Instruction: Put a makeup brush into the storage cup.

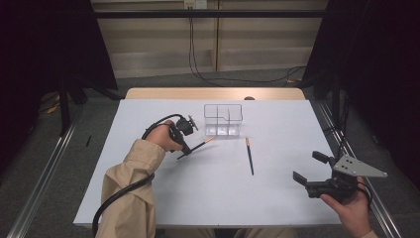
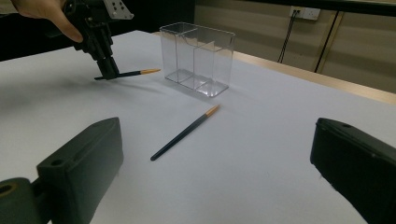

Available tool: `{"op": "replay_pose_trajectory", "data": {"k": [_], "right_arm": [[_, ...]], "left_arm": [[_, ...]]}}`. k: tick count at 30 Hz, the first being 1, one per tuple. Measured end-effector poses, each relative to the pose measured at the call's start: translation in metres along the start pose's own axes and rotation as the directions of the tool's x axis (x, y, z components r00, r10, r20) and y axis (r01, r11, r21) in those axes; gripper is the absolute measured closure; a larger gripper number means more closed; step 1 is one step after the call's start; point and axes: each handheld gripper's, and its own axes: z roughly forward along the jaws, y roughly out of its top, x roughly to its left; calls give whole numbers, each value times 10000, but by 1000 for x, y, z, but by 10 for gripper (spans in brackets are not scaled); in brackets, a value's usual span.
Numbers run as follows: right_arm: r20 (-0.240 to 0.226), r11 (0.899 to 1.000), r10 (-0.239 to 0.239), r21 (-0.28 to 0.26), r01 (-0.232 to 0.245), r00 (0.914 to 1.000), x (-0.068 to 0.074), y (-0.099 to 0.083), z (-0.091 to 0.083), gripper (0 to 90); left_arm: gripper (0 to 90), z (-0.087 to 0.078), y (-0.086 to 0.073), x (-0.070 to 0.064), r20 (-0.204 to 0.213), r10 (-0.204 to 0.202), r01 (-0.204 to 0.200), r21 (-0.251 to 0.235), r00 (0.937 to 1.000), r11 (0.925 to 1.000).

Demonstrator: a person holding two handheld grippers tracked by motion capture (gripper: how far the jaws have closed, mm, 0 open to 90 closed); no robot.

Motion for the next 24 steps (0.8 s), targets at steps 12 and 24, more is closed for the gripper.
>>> {"op": "replay_pose_trajectory", "data": {"k": [12, 24], "right_arm": [[27, 10000, 22, 25, -22, 10000, 1, 0, 0, 15], [-18, 10000, -32, 77, 32, 10000, 1, 0, 1, 15]], "left_arm": [[852, -13, -4, -3, 87, -226, 237, -1741, 9997, 9844], [852, -21, -8, -11, -298, -805, 617, -4043, 9963, 9125]]}}
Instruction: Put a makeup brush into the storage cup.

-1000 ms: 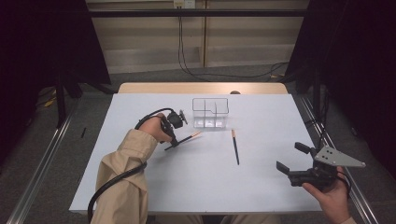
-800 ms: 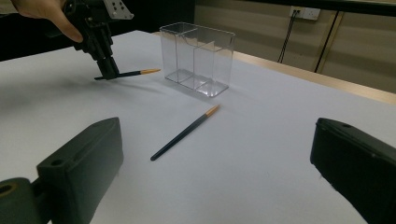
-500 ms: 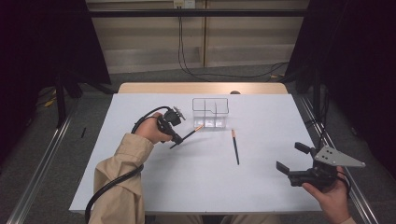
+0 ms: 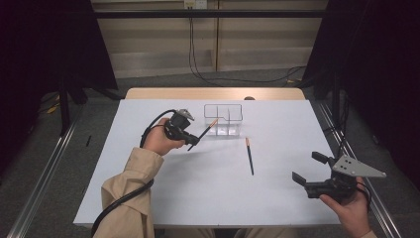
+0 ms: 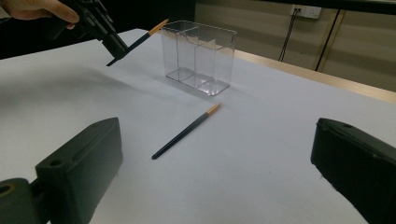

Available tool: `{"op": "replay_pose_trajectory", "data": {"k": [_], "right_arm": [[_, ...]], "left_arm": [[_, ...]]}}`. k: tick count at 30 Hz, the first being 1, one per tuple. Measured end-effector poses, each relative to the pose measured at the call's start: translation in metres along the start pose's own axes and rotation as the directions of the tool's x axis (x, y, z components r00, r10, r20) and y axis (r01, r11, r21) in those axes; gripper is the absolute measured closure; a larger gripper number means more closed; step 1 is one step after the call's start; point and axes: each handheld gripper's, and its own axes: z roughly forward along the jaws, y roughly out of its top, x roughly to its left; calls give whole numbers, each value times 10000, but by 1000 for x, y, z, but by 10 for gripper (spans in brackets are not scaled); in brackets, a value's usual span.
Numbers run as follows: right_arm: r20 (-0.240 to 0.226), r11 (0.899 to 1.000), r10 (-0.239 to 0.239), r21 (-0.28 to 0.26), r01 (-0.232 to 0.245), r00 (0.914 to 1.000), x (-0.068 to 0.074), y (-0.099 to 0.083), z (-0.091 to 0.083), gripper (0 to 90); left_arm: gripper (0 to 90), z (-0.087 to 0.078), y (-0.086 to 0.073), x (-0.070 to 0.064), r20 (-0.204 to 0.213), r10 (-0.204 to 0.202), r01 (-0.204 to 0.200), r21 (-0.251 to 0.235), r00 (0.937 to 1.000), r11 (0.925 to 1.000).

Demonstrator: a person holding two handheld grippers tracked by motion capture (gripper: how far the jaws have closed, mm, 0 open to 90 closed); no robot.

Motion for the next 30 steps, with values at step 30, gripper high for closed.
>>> {"op": "replay_pose_trajectory", "data": {"k": [30], "right_arm": [[-93, 9999, -22, 146, 23, 10000, 2, -2, 7, 13]], "left_arm": [[853, -3, -29, -18, -772, -874, 345, -5217, 9932, 8524]]}}
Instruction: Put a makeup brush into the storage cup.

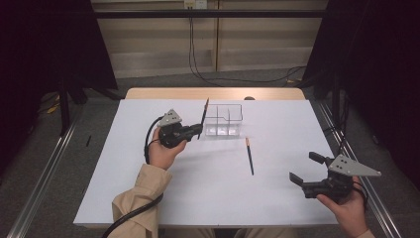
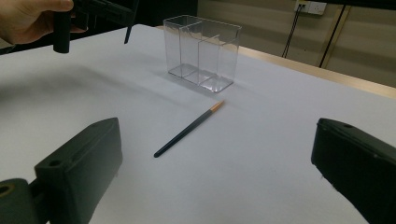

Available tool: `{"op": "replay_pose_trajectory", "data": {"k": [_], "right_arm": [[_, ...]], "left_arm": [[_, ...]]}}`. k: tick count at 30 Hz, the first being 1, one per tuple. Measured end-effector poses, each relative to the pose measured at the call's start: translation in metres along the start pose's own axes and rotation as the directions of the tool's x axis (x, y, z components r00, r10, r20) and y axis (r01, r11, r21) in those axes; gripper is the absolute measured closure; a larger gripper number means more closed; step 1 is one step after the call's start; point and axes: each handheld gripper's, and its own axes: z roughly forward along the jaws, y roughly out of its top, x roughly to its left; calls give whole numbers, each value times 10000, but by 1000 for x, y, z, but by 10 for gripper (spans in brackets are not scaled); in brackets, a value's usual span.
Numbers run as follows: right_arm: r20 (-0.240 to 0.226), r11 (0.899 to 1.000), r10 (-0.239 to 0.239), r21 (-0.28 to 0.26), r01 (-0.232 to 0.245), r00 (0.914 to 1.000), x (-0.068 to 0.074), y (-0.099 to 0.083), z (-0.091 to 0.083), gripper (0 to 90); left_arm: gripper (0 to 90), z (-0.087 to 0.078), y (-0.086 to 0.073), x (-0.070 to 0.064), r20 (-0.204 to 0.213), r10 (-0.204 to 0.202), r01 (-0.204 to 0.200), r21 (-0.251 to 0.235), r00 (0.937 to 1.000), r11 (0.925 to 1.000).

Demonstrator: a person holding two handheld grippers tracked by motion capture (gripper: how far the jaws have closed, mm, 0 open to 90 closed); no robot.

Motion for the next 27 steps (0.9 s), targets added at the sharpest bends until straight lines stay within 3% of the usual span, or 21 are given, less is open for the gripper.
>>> {"op": "replay_pose_trajectory", "data": {"k": [7, 16, 27], "right_arm": [[-36, 9999, 99, 24, -99, 9999, 0, 0, 4, 12], [-21, 9998, 158, -98, -158, 9999, 0, 1, 6, 12], [-4, 9994, 292, -188, -292, 9996, -2, 8, 14, 10]], "left_arm": [[853, 0, -3, -6, 228, 27, -23, -172, 9997, 9998], [853, 3, 0, -17, 531, 458, -452, -123, 9975, 9989], [853, 4, -1, -25, 723, 454, -442, -192, 9963, 9988]]}}
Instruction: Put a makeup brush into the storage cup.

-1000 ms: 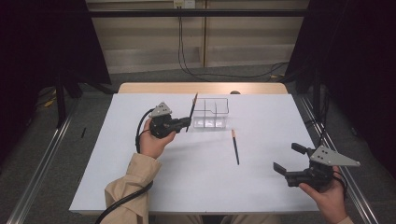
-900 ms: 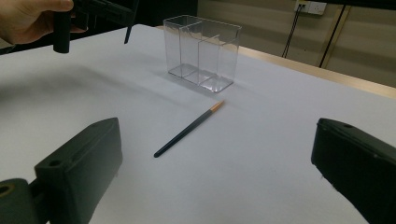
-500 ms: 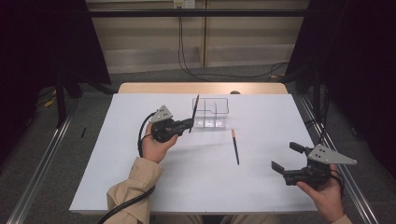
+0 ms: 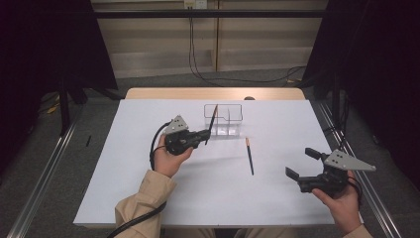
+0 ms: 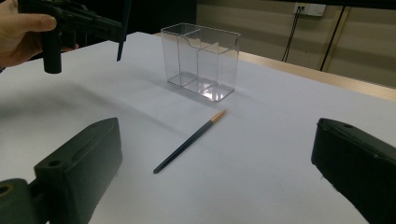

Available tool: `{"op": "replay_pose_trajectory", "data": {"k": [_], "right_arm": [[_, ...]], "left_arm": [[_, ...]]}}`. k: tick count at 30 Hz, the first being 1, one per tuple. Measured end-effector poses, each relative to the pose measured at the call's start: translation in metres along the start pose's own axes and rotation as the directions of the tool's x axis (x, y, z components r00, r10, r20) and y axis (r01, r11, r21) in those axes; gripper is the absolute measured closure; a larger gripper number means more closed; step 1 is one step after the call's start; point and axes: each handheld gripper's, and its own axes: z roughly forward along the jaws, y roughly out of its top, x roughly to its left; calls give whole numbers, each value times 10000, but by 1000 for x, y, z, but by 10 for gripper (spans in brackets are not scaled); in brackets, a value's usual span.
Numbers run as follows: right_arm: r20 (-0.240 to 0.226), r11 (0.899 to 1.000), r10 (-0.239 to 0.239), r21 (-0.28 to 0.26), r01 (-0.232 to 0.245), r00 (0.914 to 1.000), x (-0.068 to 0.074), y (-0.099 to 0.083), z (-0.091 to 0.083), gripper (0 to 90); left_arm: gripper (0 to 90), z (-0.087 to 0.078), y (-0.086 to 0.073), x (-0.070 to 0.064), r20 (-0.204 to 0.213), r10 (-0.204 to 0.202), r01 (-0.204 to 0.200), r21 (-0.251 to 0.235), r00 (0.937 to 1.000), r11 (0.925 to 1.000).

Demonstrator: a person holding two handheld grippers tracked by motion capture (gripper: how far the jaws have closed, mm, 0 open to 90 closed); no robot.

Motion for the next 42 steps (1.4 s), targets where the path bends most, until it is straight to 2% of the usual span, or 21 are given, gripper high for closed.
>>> {"op": "replay_pose_trajectory", "data": {"k": [9, 12, 29, 37, 42], "right_arm": [[-64, 9999, 27, -122, -28, 10000, 0, 14, 17, 9], [-132, 10000, 23, -73, -23, 9999, 2, 19, 25, 9], [-924, 9999, -65, -84, 57, 9957, 20, 45, 73, 9], [-1111, 9999, -117, -136, 103, 9937, 26, 55, 87, 10], [-1249, 9997, -2, -254, -30, 9922, 30, 61, 97, 12]], "left_arm": [[853, 0, 5, -9, 181, 33, -27, -320, 9998, 9995], [853, 1, 6, -11, 224, 141, -136, -230, 9997, 9996], [853, 15, 4, -21, 622, 136, -125, -187, 9980, 9997], [853, 22, 5, -24, 757, 146, -131, -194, 9970, 9997], [853, 25, 6, -25, 824, 167, -153, -182, 9965, 9997]]}}
